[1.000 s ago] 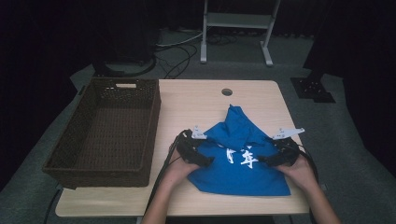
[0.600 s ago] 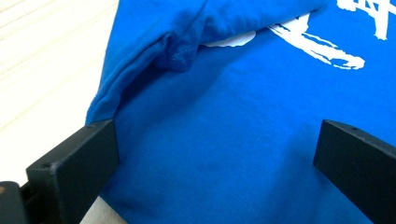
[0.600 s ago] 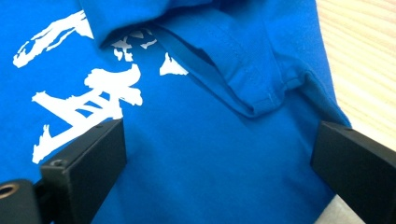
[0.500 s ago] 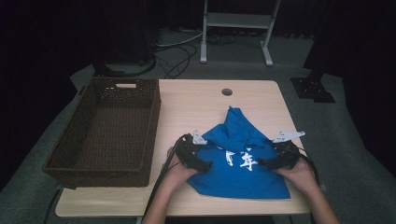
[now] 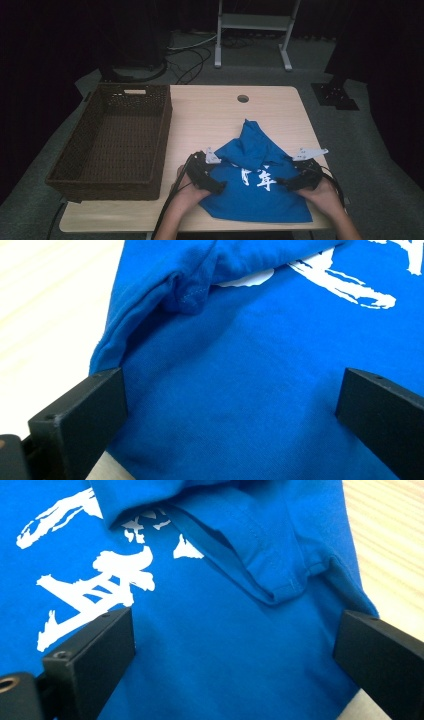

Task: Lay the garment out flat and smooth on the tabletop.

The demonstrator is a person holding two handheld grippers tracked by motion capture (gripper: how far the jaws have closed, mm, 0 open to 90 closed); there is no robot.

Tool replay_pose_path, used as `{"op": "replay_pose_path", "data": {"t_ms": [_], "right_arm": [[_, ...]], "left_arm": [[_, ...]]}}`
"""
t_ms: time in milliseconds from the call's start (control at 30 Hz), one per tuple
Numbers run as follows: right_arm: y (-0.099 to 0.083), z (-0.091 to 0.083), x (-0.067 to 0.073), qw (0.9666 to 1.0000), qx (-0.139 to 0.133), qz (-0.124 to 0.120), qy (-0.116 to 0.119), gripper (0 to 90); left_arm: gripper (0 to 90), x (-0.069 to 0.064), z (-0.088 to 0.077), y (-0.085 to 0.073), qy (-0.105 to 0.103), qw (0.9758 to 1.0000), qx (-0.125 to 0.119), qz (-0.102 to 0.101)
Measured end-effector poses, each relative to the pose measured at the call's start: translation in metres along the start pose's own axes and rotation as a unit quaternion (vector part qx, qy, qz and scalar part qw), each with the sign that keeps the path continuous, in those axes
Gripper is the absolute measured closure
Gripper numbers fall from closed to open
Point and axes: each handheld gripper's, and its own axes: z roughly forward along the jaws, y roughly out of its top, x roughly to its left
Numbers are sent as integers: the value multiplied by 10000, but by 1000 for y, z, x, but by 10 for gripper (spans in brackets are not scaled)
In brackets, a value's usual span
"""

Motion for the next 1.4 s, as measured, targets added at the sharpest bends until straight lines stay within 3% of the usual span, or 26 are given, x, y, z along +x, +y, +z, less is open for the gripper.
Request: {"op": "replay_pose_path", "data": {"t_ms": [400,533,733,833,967,1133,1400], "right_arm": [[-8,-7,10,10000,-28,3,12,28],[-9,-7,10,10000,-62,-1,7,28],[-10,-7,10,10000,-82,13,8,28],[-10,-7,10,10000,-88,14,7,28],[-10,-7,10,10000,-95,19,1,28],[-10,-7,10,10000,-95,17,4,28],[-10,-7,10,9999,-99,28,1,28]], "left_arm": [[0,-10,-6,-9,12,9999,-134,-13],[0,-11,-9,-6,-7,9994,-331,-88],[0,-12,-14,14,-78,9981,-609,-18],[0,-9,-13,26,-241,9968,-766,-8],[0,-5,-8,42,-427,9948,-922,-24],[0,-1,1,60,-484,9931,-1065,52],[52,-2,17,76,-660,9897,-1270,53]]}}
